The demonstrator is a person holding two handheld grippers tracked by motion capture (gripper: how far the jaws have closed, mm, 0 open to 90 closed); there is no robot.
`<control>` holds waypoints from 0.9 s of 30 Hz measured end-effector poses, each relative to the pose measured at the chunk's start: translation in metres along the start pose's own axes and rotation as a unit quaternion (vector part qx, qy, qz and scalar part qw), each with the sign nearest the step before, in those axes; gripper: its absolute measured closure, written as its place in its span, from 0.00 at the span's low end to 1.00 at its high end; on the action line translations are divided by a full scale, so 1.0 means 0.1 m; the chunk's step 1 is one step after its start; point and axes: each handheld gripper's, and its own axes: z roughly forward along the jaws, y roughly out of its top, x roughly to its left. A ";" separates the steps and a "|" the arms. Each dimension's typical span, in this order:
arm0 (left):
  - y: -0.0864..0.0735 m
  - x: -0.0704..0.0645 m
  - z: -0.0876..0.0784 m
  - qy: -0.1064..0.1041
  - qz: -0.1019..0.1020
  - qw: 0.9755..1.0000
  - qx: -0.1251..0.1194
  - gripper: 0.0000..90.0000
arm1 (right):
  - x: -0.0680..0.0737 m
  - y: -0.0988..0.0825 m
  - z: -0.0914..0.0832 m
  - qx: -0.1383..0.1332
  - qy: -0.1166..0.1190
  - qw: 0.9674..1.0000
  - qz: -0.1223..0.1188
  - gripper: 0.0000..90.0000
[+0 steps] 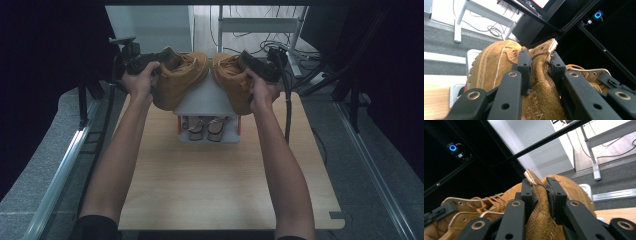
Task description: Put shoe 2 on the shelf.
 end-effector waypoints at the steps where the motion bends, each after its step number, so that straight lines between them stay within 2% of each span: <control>1: -0.02 0.02 0.02 -0.001 0.002 1.000 0.004 0.85 | 0.00 -0.02 0.03 0.003 0.000 1.000 -0.003 0.85; 3: -0.06 0.07 0.08 0.001 0.000 1.000 0.017 0.84 | -0.01 -0.07 0.08 0.009 -0.005 1.000 -0.013 0.85; 4: -0.07 0.11 0.08 -0.002 -0.005 1.000 0.015 0.84 | -0.03 -0.08 0.09 0.009 -0.005 1.000 -0.012 0.84; 5: -0.08 0.16 0.09 -0.009 -0.016 1.000 0.016 0.84 | -0.05 -0.08 0.08 0.007 -0.003 1.000 -0.008 0.84; 8: -0.09 0.24 0.13 -0.029 -0.026 0.999 0.031 0.82 | -0.12 -0.06 0.08 0.016 -0.002 1.000 -0.019 0.80; 11: -0.08 0.26 0.12 -0.037 -0.017 0.998 0.041 0.80 | -0.20 -0.03 0.07 0.027 -0.004 0.999 -0.018 0.77; 13: -0.08 0.25 0.12 -0.041 -0.011 0.998 0.044 0.78 | -0.23 -0.03 0.06 0.032 0.005 0.999 -0.018 0.75; 16: -0.07 0.27 0.13 -0.057 -0.016 0.997 0.051 0.73 | -0.24 -0.03 0.05 0.033 0.010 0.999 -0.031 0.73; 18: -0.06 0.28 0.11 -0.058 -0.015 0.997 0.051 0.68 | -0.24 -0.03 0.05 0.031 0.012 0.999 -0.040 0.70; 21: -0.03 0.28 0.09 -0.045 0.000 0.998 0.054 0.60 | -0.23 -0.02 0.03 0.035 0.015 0.997 -0.063 0.63; 25: 0.00 0.27 0.04 -0.046 0.017 0.997 0.063 0.45 | -0.21 0.02 -0.02 0.030 0.019 0.994 -0.099 0.53; 27: 0.01 0.24 -0.01 -0.041 0.035 0.997 0.058 0.43 | -0.19 0.04 -0.05 0.027 0.024 0.993 -0.110 0.51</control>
